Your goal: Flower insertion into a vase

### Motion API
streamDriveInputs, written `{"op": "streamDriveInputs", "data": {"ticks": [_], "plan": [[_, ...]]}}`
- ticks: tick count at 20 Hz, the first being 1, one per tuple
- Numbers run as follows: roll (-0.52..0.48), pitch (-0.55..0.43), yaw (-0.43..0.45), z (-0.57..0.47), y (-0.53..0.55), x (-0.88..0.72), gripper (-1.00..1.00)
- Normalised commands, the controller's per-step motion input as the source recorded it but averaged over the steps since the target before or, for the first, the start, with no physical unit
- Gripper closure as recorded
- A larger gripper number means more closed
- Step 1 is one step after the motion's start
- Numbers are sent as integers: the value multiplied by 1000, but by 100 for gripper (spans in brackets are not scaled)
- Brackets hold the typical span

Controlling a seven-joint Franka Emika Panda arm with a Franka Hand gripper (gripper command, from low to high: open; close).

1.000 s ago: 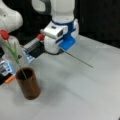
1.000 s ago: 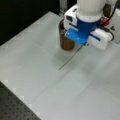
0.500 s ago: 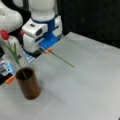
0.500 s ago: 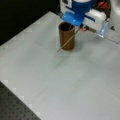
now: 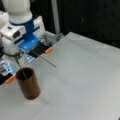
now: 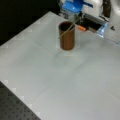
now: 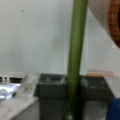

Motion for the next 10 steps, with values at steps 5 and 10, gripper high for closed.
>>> {"op": "streamDriveInputs", "data": {"ticks": [5,10], "plan": [[-73,-38,134,-38,-263,-392,100],[-77,-16,138,-57,-265,-382,100]]}}
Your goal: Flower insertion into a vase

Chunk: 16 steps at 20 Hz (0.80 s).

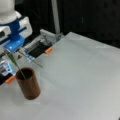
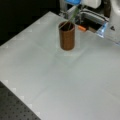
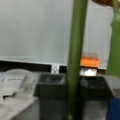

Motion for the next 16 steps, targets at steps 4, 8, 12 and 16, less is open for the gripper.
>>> {"op": "streamDriveInputs", "data": {"ticks": [4,8,12,16], "plan": [[-56,-46,170,-79,-301,-386,100],[-57,-63,172,-74,-301,-365,100],[-54,-58,140,-64,-249,-335,100],[-69,-22,97,-67,-123,-304,100]]}}
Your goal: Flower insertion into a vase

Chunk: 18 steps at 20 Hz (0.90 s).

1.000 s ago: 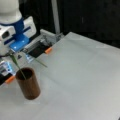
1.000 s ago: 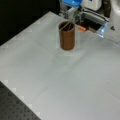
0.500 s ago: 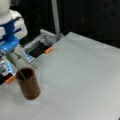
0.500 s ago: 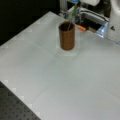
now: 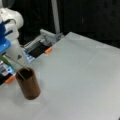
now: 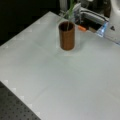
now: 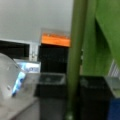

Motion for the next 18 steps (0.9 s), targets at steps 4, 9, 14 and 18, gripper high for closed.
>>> {"op": "streamDriveInputs", "data": {"ticks": [4,9,14,18], "plan": [[-131,114,69,-73,47,-276,100],[-188,339,46,-40,101,-152,100],[-259,469,61,-5,32,84,100],[-218,476,20,-3,-87,228,100]]}}
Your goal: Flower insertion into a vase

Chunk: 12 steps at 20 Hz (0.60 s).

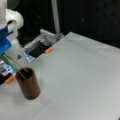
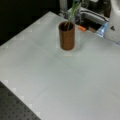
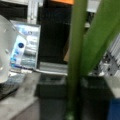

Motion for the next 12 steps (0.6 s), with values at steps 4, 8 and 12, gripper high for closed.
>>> {"op": "streamDriveInputs", "data": {"ticks": [4,8,12], "plan": [[-145,424,-48,18,-148,237,100],[-85,382,-90,93,-157,212,100],[-88,399,-95,154,-133,202,100]]}}
